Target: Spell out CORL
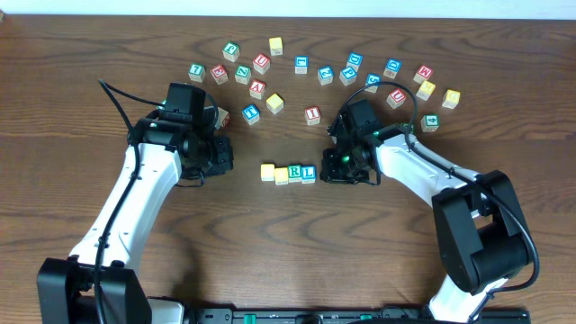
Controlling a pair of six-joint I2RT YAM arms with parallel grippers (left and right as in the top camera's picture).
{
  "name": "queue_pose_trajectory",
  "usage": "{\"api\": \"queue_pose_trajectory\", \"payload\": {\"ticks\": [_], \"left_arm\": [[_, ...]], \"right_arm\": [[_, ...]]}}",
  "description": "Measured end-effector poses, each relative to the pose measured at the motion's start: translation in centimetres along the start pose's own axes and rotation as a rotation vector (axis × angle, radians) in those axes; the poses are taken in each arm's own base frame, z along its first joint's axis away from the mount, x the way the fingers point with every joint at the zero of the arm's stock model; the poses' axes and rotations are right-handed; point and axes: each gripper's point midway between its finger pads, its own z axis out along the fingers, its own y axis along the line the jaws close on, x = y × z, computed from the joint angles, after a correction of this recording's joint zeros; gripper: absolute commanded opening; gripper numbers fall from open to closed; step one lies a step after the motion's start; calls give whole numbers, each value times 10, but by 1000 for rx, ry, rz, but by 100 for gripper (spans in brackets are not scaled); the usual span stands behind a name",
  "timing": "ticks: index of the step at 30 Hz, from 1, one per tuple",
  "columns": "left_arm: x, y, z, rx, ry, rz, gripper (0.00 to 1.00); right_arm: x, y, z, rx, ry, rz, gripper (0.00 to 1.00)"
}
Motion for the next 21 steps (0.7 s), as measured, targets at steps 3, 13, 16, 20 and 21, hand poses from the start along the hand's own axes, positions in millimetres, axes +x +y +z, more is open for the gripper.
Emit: {"api": "queue_pose_trajectory", "payload": {"ticks": [3,13,16,20,21], "left_arm": [[0,0,0,0,0,0,7],[0,0,0,0,0,0,7],[0,0,0,0,-1,0,7],[-1,0,0,1,-5,1,7],[-1,0,0,1,-5,1,7]], "right_arm": [[2,3,1,-1,3,-3,9],[0,6,2,-5,-7,3,10],[0,7,3,-3,-9,9,10],[0,10,4,-4,-12,6,10],[0,10,4,-3,-14,8,10]]}}
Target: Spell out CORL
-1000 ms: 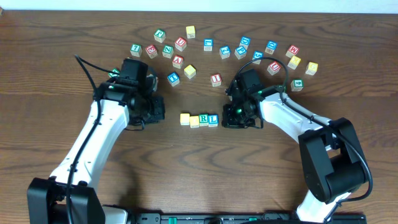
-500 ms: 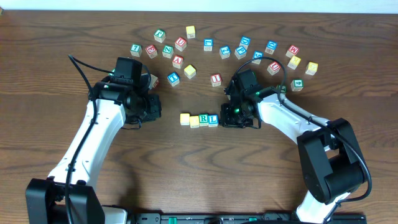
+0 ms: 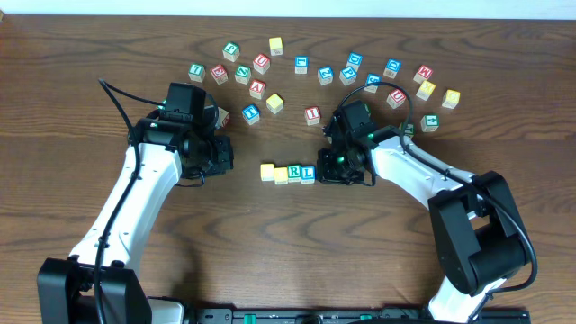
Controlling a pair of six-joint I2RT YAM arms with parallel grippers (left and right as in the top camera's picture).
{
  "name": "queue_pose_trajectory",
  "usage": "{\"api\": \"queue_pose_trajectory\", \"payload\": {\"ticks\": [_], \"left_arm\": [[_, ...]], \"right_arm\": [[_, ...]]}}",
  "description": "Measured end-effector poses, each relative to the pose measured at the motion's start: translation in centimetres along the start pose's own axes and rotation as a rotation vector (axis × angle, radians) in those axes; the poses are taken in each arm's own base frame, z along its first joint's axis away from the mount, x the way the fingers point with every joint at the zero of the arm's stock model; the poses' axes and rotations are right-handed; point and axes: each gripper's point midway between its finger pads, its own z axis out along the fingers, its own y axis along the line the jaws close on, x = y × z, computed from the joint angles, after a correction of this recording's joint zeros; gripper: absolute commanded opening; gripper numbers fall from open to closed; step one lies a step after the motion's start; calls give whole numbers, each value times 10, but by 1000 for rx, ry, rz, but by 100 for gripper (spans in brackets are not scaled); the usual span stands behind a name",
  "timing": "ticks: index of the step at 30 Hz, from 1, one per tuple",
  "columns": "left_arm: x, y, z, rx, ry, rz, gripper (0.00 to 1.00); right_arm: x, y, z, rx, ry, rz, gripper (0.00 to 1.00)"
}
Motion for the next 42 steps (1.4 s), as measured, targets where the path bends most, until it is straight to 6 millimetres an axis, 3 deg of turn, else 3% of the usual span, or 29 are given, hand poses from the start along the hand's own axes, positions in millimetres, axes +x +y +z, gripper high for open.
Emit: {"api": "queue_pose_trajectory", "payload": {"ticks": [15,26,36,42], "left_arm": [[-1,0,0,1,-4,0,7],[-1,0,0,1,-4,0,7],[-2,-1,0,2,-7,1,8],[-2,-1,0,2,-7,1,7]], "right_arm": [[0,7,3,-4,-8,-13,5],[2,0,-3,50,0,-2,6],[-65,33,-37,6,-241,-104,8],[-86,47,-43,-32,-332,-157,7]]}}
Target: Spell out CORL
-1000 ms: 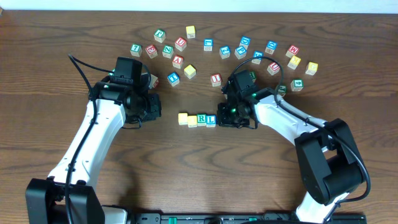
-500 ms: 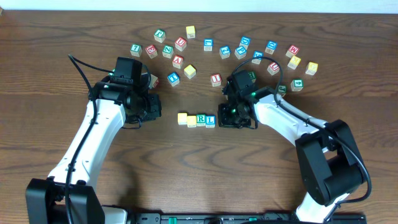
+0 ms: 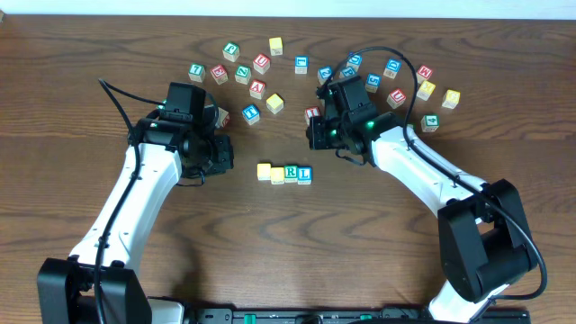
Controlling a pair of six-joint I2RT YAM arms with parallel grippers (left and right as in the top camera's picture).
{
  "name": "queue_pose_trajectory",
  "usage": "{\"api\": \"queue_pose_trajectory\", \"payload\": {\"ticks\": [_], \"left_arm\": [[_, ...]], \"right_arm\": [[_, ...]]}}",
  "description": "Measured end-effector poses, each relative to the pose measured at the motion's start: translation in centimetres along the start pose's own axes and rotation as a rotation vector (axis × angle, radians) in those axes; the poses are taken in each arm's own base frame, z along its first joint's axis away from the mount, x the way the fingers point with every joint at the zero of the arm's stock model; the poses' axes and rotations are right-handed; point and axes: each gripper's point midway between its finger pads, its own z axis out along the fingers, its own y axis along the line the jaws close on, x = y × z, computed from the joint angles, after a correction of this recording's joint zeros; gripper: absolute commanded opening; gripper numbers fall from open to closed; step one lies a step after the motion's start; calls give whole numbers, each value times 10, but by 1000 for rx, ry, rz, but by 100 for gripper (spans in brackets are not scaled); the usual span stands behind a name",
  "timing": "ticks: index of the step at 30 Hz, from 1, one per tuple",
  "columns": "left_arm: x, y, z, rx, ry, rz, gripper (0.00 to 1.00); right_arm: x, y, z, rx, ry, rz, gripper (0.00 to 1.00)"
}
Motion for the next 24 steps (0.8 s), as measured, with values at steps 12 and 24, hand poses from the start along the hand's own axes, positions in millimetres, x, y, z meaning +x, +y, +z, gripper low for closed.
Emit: {"api": "queue_pose_trajectory", "payload": {"ticks": [12,24], "left_arm": [[0,0,0,0,0,0,7],[-1,0,0,2,-4,1,8]], "right_arm": [[30,16,28,-15,84,-77,6],[46,23,40,-36,132,-92,6]]}}
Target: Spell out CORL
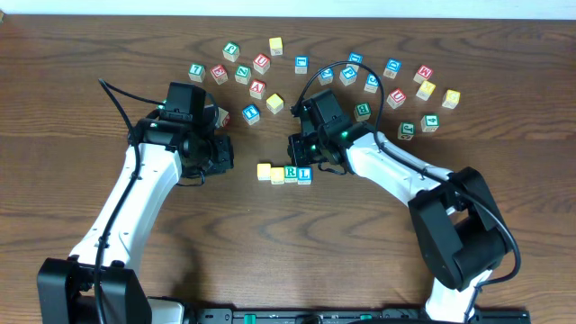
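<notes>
A row of four letter blocks lies at mid-table: two yellow blocks (265, 171) (278, 175), then an R block (292, 171) and an L block (305, 175). My right gripper (295, 147) hangs just behind the row's right half, close above the R and L blocks; its fingers are hidden under the wrist. My left gripper (217, 155) rests to the left of the row, a short gap away, and its jaws are too dark to read. The letters on the two yellow blocks cannot be read from here.
Several loose letter blocks (261, 63) are scattered in a band across the back of the table. One block (222, 117) sits half hidden behind the left wrist. Green blocks (363, 111) (407, 130) lie behind the right arm.
My right gripper has moved left and nearer, from the loose blocks at back centre to just behind the row's R and L blocks. The left arm and the row have not moved.
My right gripper stood against the right end of the row, beside the L block. It then sat closer in, and afterwards the row lay slightly further left while the gripper was back among the loose blocks. Now it hangs behind the row. The left arm stayed put.
</notes>
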Controlling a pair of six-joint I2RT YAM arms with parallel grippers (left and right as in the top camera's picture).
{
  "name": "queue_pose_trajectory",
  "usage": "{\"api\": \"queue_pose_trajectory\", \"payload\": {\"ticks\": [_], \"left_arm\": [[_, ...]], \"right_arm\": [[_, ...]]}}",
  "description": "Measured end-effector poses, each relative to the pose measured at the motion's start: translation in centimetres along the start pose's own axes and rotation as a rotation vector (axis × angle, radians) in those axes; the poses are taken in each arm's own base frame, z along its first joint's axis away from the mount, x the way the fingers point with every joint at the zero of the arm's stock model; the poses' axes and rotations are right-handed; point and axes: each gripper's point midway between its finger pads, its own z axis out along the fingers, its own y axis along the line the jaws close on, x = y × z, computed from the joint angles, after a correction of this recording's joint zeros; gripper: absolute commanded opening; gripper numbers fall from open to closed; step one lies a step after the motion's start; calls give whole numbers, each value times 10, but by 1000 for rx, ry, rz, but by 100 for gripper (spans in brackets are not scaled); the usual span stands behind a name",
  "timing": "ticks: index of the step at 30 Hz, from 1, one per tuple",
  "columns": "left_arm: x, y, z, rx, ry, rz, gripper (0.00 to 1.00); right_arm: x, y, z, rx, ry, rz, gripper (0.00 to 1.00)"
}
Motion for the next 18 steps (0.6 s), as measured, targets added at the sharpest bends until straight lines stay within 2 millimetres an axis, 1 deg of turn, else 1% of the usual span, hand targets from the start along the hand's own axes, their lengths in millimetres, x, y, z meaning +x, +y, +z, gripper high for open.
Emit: {"api": "queue_pose_trajectory", "payload": {"ticks": [6,11,18], "left_arm": [[-1,0,0,1,-6,1,7],[-1,0,0,1,-6,1,7],[-1,0,0,1,-6,1,7]], "right_arm": [[10,3,6,-16,39,1,6],[17,5,7,-18,66,5,6],[22,5,6,-21,85,11,6]]}}
